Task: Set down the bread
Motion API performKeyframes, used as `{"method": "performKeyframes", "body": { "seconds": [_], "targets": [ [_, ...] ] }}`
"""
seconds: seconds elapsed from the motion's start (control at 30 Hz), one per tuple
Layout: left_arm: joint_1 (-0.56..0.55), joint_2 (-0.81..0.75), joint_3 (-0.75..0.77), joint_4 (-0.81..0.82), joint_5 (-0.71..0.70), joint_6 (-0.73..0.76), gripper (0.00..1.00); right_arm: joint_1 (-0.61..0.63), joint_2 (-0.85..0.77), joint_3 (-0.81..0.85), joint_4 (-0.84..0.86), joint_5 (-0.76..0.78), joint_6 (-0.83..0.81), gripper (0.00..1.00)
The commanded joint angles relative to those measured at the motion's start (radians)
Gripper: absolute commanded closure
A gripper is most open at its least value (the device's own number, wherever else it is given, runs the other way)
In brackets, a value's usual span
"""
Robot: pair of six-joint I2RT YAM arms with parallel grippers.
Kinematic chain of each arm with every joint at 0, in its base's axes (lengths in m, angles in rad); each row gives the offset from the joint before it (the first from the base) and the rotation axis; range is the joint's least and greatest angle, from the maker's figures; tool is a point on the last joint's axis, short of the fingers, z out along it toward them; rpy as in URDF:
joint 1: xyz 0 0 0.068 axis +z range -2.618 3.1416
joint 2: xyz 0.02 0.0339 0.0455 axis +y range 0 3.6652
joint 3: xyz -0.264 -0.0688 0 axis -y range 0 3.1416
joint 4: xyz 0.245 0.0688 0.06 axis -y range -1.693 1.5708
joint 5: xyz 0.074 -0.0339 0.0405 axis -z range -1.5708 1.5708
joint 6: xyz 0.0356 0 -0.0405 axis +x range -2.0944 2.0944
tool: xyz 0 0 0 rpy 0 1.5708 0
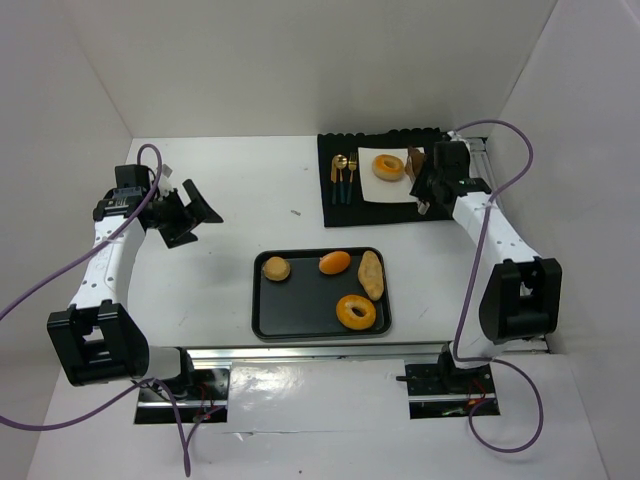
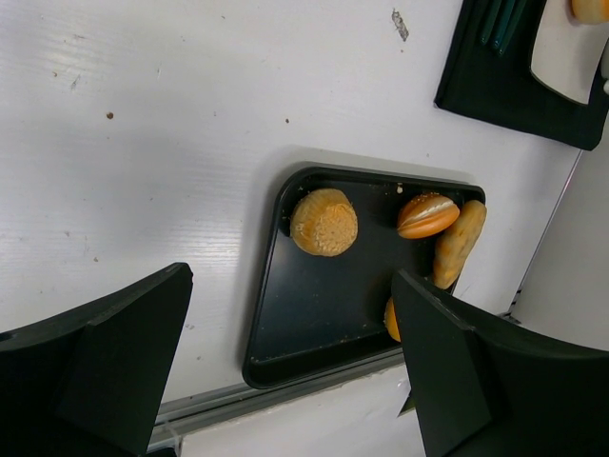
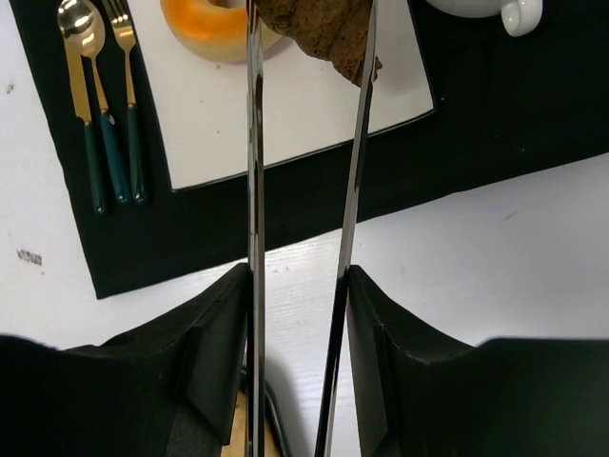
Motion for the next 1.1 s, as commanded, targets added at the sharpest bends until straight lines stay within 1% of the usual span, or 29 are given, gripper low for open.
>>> {"method": "performKeyframes", "body": {
  "seconds": [0.0,0.07,0.2,0.3,0.33,0.43,0.6,0.73,0.9,1.0,1.07],
  "targets": [
    [0.003,0.007,0.018,0.017,0.022,0.004,0.00,-0.014,0.006,-0.018,0.135,0.030,0.039,0.57],
    [0.003,0.007,0.018,0.017,0.022,0.004,0.00,-0.014,0.021,-0.029,0.146,0.030,0.048,0.52],
    [0.003,0.007,0.018,0.017,0.013,0.013,0.00,-0.014,0.050,-0.029,0.135,0.020,0.048,0.51],
    [0.003,0.007,0.018,0.017,0.013,0.013,0.00,-0.005,0.050,-0.029,0.135,0.020,0.048,0.41],
    [0.003,0.007,0.018,0.017,0.013,0.013,0.00,-0.005,0.040,-0.029,0.135,0.020,0.048,0.36],
    [0.003,-0.002,0.018,0.017,0.013,0.013,0.00,-0.005,0.029,-0.020,0.109,0.020,0.048,0.30],
    [0.003,-0.011,0.009,0.017,0.013,0.013,0.00,-0.005,-0.042,0.011,0.087,0.030,0.039,0.30],
    [0.003,-0.020,0.009,0.017,0.013,0.013,0.00,0.027,-0.111,0.031,0.054,0.043,0.010,0.32],
    [0.003,-0.029,0.009,0.017,0.013,0.013,0.00,0.142,-0.166,0.049,-0.003,0.064,-0.022,0.34],
    [0.003,-0.029,0.009,0.017,0.013,0.013,0.00,0.217,-0.201,0.006,-0.003,0.116,-0.022,0.36],
    [0.003,-0.029,0.009,0.017,0.013,0.013,0.00,0.230,-0.217,-0.029,-0.032,0.167,0.000,0.36]
  ]
}}
